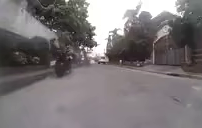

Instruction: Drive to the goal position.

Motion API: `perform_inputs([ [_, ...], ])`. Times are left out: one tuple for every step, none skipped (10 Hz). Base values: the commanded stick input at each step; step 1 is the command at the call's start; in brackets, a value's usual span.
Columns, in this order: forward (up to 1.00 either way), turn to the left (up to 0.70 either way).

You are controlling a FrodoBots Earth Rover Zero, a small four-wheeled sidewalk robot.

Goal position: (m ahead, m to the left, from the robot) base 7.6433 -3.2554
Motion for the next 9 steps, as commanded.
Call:
perform_inputs([
  [1.00,0.00],
  [1.00,0.00],
  [1.00,0.00],
  [1.00,0.00],
  [1.00,-0.17],
  [1.00,-0.40],
  [1.00,-0.40],
  [1.00,-0.40],
  [1.00,-0.40],
])
